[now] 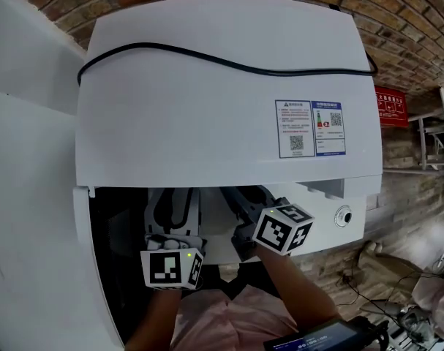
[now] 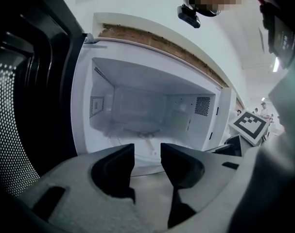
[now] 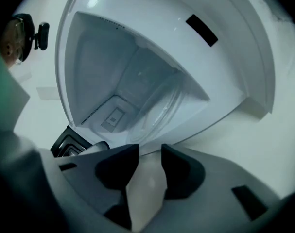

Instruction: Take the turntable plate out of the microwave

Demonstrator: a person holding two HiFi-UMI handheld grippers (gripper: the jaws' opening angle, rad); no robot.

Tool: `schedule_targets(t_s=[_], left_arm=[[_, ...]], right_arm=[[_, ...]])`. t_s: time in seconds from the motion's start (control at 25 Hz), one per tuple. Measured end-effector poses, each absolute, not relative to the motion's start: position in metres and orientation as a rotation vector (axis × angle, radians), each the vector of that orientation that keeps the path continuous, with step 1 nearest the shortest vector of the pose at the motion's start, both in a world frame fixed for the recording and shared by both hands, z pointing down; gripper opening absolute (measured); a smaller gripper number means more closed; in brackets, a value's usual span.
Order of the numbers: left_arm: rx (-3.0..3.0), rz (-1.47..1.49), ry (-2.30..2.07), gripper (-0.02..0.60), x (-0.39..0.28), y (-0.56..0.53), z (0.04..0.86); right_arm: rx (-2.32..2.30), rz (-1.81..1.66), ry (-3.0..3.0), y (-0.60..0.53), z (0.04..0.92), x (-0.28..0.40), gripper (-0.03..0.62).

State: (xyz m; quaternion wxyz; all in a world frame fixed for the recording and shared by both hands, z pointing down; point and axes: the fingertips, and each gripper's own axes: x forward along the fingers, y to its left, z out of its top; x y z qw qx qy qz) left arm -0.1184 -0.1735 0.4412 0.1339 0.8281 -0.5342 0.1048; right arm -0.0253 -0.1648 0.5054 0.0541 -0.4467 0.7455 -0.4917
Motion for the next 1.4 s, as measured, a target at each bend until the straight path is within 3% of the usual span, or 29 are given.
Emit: schedule_targets(t_s=[0.4,0.56,0.88,1.04,1.4], left_arm=[[2.405,0.289,-1.553,0.173,-0.123,-0.171,0.433],[2.405,0.284,-1.555,0.173,-0.124,-0.169,0.431],[2.395,0.279,-1.563,0.173,-0.124,-0.162,0.429],[2.402,0.278,-1.568,0.173,-0.121,-0.160,0.426],[2.404,0.286,-1.588,0.173,-0.122,-0.152,0.422]], right_arm=[[-1.196,-1.618,1.987,-0.174,0.498,-0.028,0.173],[-1.143,-1.687,1.863,-0.177,0.499,-0.027,0.131],[-1.223,-1.808,1.712,-0.171,0.509,-0.023,0.109],[-1.224,-1.818,1.696,-0.166,0.508,-0.020,0.037],[-1.205,-1.804,1.698,-0.157,0.504,-0.017,0.017]])
